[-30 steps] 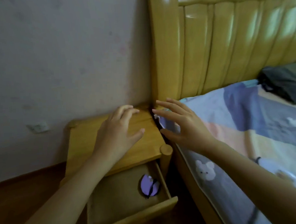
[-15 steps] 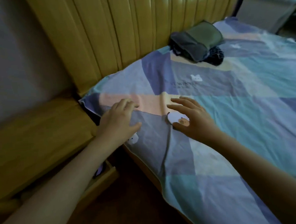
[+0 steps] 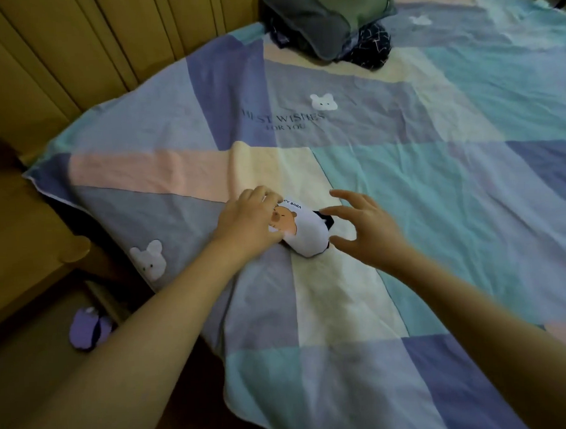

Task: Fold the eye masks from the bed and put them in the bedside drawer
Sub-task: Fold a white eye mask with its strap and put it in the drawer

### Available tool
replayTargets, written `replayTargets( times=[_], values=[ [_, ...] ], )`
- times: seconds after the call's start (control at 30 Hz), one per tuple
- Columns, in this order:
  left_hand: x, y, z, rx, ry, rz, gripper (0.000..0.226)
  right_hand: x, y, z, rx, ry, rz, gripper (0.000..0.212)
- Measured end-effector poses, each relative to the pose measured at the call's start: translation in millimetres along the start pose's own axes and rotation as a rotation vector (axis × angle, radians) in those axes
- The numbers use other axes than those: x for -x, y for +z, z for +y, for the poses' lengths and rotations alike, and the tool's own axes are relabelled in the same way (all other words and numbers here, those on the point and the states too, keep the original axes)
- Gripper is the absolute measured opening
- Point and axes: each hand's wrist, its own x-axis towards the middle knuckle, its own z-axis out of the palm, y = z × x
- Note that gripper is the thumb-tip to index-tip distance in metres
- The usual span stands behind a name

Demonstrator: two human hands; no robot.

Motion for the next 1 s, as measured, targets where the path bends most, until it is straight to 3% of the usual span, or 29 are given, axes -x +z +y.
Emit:
replayTargets(
  times=[0.2, 0.33, 0.43, 0.6, 0.7, 0.83, 0.93, 1.0],
  values=[
    [-31, 38, -15, -0.228, 0.142, -0.172, 0.066, -33, 32, 11, -0.031, 0.018, -0.063, 0.051],
    [-48, 42, -22, -0.187, 0.215, -0.055, 0.05, -51, 39, 17, -0.056, 0.065, -0.06, 0.05],
    [-59, 31, -23, 0.08, 0.164, 0.085, 0.045, -62, 36, 19, -0.236, 0.153, -0.044, 0.062],
    [-76, 7, -11, 0.66, 0.029, 0.09, 0.04, -75, 18, 12, -0.611, 0.248, 0.03, 0.082],
    [-83, -6, -2, 1.009, -0.023, 0.01, 0.031, -76, 9, 5, -0.649, 0.219, 0.111, 0.061],
    [-82, -16, 8, 1.262, -0.172, -0.093, 0.013, -74, -6, 1, -0.81, 0.344, 0.265, 0.019],
    [-82, -17, 10, 1.464, -0.245, -0.284, 0.034, -69, -7, 0, -0.957, 0.422, 0.299, 0.012],
    [-80, -14, 11, 1.412, -0.207, -0.329, 0.035, -65, -2, -3, -1.007, 0.462, 0.293, 0.012]
  ],
)
